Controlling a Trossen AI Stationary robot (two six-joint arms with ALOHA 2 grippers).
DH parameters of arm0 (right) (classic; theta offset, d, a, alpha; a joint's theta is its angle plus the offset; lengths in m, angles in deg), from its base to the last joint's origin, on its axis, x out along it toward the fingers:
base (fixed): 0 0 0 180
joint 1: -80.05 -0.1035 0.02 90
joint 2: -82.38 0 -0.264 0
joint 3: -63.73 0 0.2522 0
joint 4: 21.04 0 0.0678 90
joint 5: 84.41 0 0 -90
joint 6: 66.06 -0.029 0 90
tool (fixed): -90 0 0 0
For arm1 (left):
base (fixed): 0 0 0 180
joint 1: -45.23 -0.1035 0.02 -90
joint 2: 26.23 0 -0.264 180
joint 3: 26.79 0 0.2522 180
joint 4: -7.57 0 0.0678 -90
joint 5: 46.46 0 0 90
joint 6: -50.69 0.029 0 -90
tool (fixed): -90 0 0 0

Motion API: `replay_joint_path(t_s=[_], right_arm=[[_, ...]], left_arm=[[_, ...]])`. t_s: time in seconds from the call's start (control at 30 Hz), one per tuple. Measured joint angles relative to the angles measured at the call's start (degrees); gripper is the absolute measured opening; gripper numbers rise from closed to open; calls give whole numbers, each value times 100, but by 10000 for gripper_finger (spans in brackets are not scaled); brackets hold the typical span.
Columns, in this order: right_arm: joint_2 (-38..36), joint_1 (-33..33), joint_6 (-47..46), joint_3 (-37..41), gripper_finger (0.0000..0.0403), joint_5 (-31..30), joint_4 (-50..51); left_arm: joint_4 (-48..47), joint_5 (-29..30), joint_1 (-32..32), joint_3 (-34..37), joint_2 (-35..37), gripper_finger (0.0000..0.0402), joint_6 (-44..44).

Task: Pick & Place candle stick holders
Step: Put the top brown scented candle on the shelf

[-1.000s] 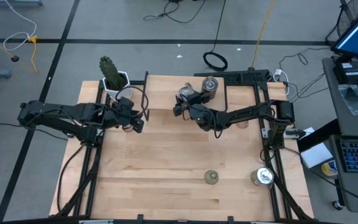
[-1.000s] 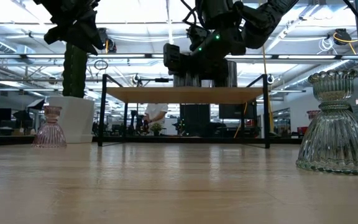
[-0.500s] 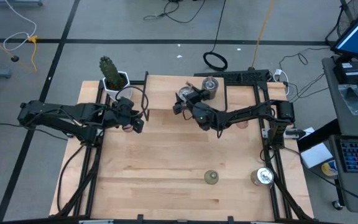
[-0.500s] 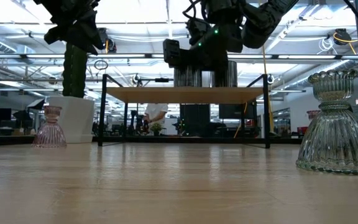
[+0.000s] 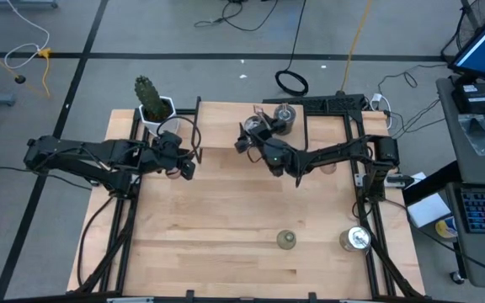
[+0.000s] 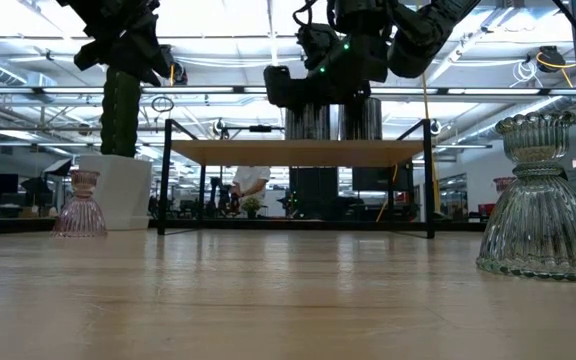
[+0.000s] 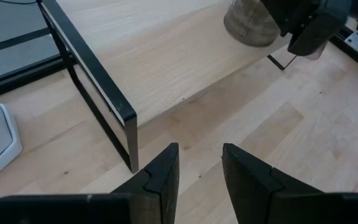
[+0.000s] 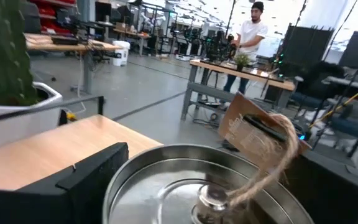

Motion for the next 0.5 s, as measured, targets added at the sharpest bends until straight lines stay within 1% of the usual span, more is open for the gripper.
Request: replay_joint_path(t_s=[0.23, 0.5], right_arm=[[0, 0, 435, 0, 379, 5, -78], [0, -4, 1377, 0, 379, 11, -434]], left_arm=[[3, -2, 0, 0, 0, 122, -1], [16, -17, 0, 0, 0, 122, -2]])
